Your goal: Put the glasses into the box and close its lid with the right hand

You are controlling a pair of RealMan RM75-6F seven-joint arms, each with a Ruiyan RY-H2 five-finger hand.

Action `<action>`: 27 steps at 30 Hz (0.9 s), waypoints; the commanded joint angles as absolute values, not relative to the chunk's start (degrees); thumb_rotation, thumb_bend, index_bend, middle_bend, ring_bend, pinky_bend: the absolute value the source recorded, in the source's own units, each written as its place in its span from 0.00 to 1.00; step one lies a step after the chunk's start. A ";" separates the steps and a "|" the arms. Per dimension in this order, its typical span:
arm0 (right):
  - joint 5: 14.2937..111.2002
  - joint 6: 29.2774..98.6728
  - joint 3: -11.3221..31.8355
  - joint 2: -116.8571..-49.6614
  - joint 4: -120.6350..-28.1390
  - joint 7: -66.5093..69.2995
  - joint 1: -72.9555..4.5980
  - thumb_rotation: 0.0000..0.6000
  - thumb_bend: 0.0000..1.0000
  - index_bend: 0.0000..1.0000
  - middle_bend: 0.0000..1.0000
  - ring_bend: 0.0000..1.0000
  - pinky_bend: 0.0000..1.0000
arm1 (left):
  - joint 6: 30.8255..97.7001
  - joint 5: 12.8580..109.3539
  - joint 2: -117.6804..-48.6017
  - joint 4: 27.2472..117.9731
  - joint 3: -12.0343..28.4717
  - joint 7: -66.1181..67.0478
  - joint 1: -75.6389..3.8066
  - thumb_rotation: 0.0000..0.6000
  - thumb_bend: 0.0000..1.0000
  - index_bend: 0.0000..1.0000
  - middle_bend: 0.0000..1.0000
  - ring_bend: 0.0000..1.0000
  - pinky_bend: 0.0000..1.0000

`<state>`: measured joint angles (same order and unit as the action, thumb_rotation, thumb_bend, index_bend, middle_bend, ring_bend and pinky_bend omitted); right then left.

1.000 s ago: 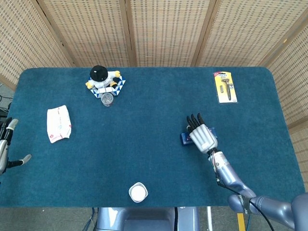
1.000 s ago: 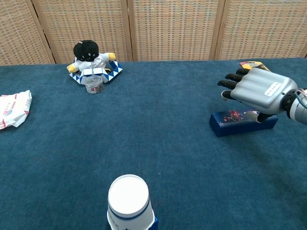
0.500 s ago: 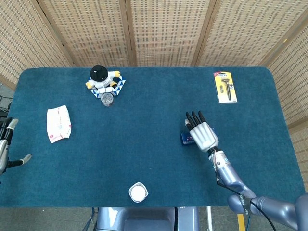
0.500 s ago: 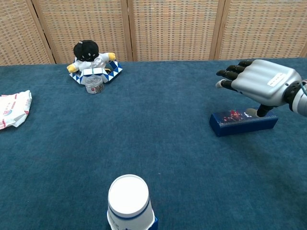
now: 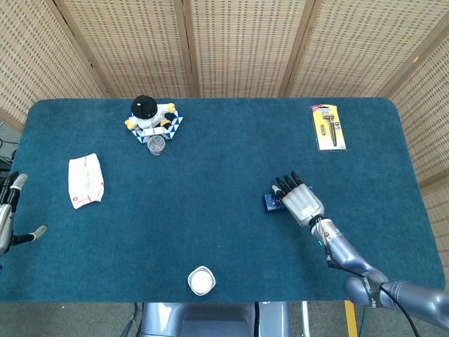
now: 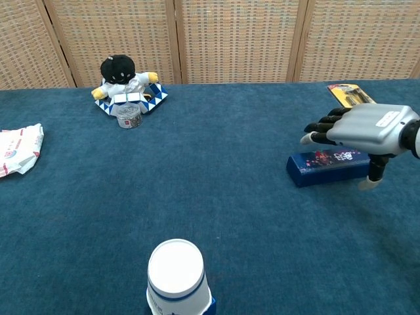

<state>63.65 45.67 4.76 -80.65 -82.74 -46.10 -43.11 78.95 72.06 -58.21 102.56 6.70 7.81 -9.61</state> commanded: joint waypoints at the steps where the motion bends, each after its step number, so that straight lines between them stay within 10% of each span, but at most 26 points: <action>1: 65.15 45.29 4.38 -82.22 -80.41 -43.51 -43.77 1.00 0.05 0.00 0.00 0.00 0.01 | 78.77 71.79 -58.27 102.50 6.78 7.93 -9.71 1.00 0.00 0.00 0.00 0.00 0.00; 17: 67.55 47.20 4.40 -88.33 -70.33 -34.97 -44.18 1.00 0.26 0.41 0.44 0.04 0.01 | 78.00 70.50 -58.75 102.17 7.05 8.79 -10.25 1.00 0.00 0.00 0.00 0.00 0.00; 23: 68.22 47.47 3.94 -87.99 -70.33 -33.90 -43.93 1.00 0.26 0.42 0.43 0.05 0.01 | 78.28 70.69 -58.78 102.31 6.95 8.91 -10.14 1.00 0.00 0.00 0.00 0.00 0.00; 27: 66.24 45.93 3.82 -86.57 -72.52 -34.92 -44.11 1.00 0.19 0.26 0.19 0.02 0.01 | 78.35 70.73 -58.73 102.35 6.93 8.90 -10.10 1.00 0.00 0.00 0.00 0.00 0.00</action>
<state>67.09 46.54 3.85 -87.16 -71.65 -34.46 -44.02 78.35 70.74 -58.74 102.35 6.93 8.90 -10.11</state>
